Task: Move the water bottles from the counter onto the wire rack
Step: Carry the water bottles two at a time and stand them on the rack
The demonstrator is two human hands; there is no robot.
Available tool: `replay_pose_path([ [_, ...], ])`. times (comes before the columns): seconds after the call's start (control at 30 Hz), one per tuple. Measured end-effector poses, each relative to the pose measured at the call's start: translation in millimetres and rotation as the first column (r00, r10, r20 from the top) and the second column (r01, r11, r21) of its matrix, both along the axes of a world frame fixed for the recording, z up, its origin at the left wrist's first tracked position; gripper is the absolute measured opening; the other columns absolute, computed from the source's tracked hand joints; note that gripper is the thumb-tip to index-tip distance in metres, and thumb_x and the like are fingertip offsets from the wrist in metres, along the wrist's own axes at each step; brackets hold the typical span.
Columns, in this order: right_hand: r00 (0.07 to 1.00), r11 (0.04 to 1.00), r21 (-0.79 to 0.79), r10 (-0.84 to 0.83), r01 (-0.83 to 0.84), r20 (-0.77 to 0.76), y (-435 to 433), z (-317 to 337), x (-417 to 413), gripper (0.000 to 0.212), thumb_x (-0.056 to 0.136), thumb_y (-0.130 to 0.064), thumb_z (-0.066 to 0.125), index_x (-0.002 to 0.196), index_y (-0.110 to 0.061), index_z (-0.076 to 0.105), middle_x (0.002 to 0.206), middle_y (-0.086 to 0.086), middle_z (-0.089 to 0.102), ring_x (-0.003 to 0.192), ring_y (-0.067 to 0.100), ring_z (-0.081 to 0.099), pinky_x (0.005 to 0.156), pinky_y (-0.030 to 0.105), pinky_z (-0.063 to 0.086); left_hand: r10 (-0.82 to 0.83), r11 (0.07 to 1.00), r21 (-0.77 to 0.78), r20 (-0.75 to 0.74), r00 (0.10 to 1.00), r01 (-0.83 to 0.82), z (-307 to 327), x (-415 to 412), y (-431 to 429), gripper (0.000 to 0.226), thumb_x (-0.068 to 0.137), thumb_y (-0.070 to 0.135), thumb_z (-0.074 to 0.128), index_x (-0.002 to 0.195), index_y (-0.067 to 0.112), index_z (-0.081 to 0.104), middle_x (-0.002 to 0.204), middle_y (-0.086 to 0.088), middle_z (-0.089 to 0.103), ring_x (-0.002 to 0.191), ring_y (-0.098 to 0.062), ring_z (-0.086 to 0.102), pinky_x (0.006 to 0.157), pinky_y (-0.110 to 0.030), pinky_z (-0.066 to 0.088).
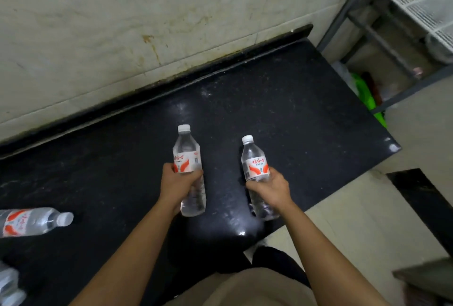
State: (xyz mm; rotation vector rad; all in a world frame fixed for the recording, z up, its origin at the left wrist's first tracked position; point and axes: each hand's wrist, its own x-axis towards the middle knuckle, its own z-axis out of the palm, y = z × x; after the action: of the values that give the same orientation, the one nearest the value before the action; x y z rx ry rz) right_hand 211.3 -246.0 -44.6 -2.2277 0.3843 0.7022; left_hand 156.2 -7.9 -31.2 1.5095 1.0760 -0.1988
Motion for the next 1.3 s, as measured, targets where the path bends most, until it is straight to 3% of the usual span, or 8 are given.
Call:
replay_pose_path([
  [0.1, 0.986, 0.982, 0.118, -0.153, 0.144, 0.067, -32, 21, 4, 0.038, 0.069, -0.026, 0.086, 0.098, -0.028, 0.062, 0.092, -0.007, 0.07, 0.091, 0.018, 0.07, 0.081, 0.035, 0.057, -0.075, 0.989, -0.119, 0.134, 0.988, 0.091, 26, 33, -31, 0.05, 0.076, 0.014, 0.085, 0.112, 0.012, 0.051, 0.108, -0.013, 0.069, 0.084, -0.023, 0.072, 0.064, -0.035, 0.058],
  [0.23, 0.939, 0.925, 0.273, -0.31, 0.263, 0.146, -78, 55, 26, 0.052, 0.072, -0.022, 0.085, 0.117, -0.022, 0.056, 0.103, -0.004, 0.068, 0.093, 0.014, 0.067, 0.073, 0.026, 0.052, -0.176, 0.982, -0.021, 0.287, 0.942, 0.19, 71, 74, -94, 0.052, 0.074, 0.036, 0.088, 0.108, 0.017, 0.055, 0.101, -0.002, 0.071, 0.086, -0.018, 0.074, 0.066, -0.031, 0.059],
  [0.43, 0.864, 0.861, 0.395, -0.436, 0.32, 0.251, -184, 91, 64, 0.056, 0.071, -0.016, 0.087, 0.119, -0.018, 0.057, 0.103, -0.003, 0.068, 0.09, 0.011, 0.067, 0.076, 0.026, 0.052, -0.28, 0.955, 0.042, 0.455, 0.845, 0.294, 114, 111, -212, 0.062, 0.087, 0.07, 0.051, 0.113, 0.016, 0.066, 0.099, -0.006, 0.077, 0.088, -0.021, 0.076, 0.075, -0.036, 0.061],
  [0.63, 0.837, 0.837, 0.469, -0.452, 0.281, 0.306, -342, 108, 86, 0.063, 0.069, -0.011, 0.089, 0.123, -0.014, 0.056, 0.107, 0.0, 0.069, 0.087, 0.006, 0.066, 0.063, 0.008, 0.047, -0.331, 0.943, 0.134, 0.498, 0.802, 0.306, 129, 142, -364, 0.043, 0.09, 0.063, 0.06, 0.095, 0.021, 0.07, 0.094, -0.006, 0.076, 0.091, -0.028, 0.074, 0.084, -0.047, 0.059],
  [0.77, 0.79, 0.826, 0.483, -0.491, 0.29, 0.367, -447, 129, 108, 0.061, 0.066, -0.01, 0.091, 0.115, -0.021, 0.057, 0.102, -0.003, 0.071, 0.09, 0.015, 0.07, 0.077, 0.028, 0.057, -0.306, 0.948, 0.102, 0.56, 0.77, 0.302, 146, 168, -471, 0.05, 0.082, 0.064, 0.063, 0.102, 0.019, 0.066, 0.094, -0.004, 0.074, 0.083, -0.017, 0.071, 0.079, -0.042, 0.058],
  [0.87, 0.741, 0.803, 0.507, -0.54, 0.313, 0.398, -506, 154, 131, 0.06, 0.068, -0.007, 0.09, 0.119, -0.015, 0.058, 0.103, -0.001, 0.071, 0.089, 0.015, 0.069, 0.078, 0.029, 0.057, -0.282, 0.95, 0.069, 0.615, 0.736, 0.306, 160, 187, -530, 0.043, 0.086, 0.06, 0.062, 0.104, 0.02, 0.064, 0.095, -0.002, 0.073, 0.083, -0.015, 0.07, 0.075, -0.037, 0.056],
  [1.13, 0.652, 0.811, 0.56, -0.519, 0.17, 0.553, -570, 210, 229, 0.067, 0.07, -0.011, 0.091, 0.127, -0.012, 0.056, 0.106, -0.007, 0.068, 0.081, -0.012, 0.064, 0.066, 0.004, 0.048, -0.297, 0.951, 0.188, 0.782, 0.549, 0.246, 221, 292, -589, 0.057, 0.082, 0.069, 0.063, 0.112, 0.02, 0.064, 0.096, 0.006, 0.075, 0.089, -0.009, 0.071, 0.078, -0.031, 0.057],
  [1.3, 0.627, 0.814, 0.573, -0.495, 0.093, 0.601, -581, 212, 302, 0.067, 0.066, -0.005, 0.093, 0.123, -0.016, 0.059, 0.106, -0.005, 0.072, 0.09, 0.001, 0.07, 0.075, 0.016, 0.054, -0.254, 0.963, 0.182, 0.855, 0.453, 0.197, 232, 384, -603, 0.05, 0.077, 0.069, 0.067, 0.108, 0.03, 0.06, 0.103, 0.008, 0.071, 0.097, -0.009, 0.068, 0.086, -0.032, 0.054],
])
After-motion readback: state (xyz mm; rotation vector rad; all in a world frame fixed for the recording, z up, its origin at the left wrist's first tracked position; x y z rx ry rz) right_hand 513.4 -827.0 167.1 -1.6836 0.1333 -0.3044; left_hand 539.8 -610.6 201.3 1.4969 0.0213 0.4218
